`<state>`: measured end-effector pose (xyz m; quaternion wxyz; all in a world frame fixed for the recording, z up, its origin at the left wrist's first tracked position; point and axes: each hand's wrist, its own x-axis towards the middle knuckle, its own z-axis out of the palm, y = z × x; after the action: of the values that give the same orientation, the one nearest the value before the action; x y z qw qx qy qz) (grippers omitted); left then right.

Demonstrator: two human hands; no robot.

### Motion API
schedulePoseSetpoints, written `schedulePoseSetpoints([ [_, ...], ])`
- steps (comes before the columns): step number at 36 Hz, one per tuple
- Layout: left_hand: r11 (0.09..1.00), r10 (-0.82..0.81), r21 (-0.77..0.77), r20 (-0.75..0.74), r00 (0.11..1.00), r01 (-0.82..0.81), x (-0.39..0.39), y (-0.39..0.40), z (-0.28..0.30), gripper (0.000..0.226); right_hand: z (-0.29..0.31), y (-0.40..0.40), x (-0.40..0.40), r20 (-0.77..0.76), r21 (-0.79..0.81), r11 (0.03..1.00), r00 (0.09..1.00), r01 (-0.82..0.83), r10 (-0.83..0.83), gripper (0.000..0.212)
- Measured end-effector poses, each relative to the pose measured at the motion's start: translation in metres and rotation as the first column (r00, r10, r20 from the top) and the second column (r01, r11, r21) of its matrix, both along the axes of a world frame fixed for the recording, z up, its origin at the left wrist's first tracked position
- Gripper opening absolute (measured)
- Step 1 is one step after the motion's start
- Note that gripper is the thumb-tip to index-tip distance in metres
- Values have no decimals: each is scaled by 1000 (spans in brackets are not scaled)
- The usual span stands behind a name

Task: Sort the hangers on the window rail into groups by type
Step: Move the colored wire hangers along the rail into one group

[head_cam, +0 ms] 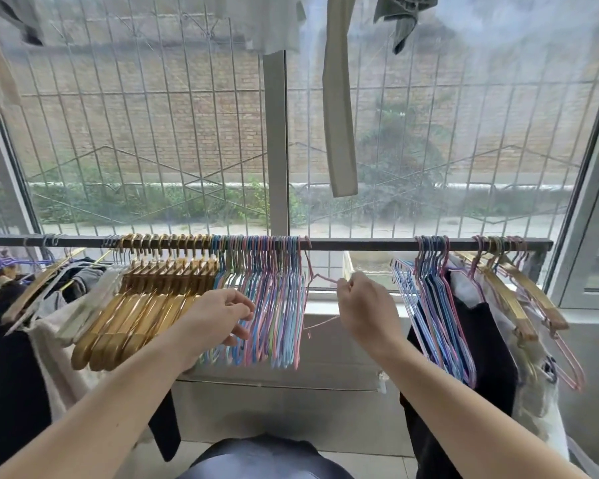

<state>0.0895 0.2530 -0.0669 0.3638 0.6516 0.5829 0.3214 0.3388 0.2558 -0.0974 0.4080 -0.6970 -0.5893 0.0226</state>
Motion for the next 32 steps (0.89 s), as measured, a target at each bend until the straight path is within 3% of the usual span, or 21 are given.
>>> schedulePoseSetpoints([
  [8, 999, -48, -22, -15, 999, 48, 5, -5, 1, 14, 48, 27, 9, 156, -3, 998, 985, 69, -67, 23],
  [14, 997, -71, -27, -12, 997, 70, 2, -10, -6, 14, 57, 54, 11, 178, -183, 976, 980, 120, -87, 24],
  [22, 978, -162, -120, 85, 983, 171, 0, -38, -51, 15, -40, 45, 31, 171, -447, 891, 985, 80, -3, 18],
  [27, 914, -217, -331, 96, 971, 237, 1, -63, -135, 16, -93, 2, 35, 1, -538, 841, 998, 53, -62, 31],
  [32, 817, -224, -548, -11, 975, 182, 6, -95, -240, 10, -169, -44, 29, -229, -638, 767, 968, -70, -102, 31],
])
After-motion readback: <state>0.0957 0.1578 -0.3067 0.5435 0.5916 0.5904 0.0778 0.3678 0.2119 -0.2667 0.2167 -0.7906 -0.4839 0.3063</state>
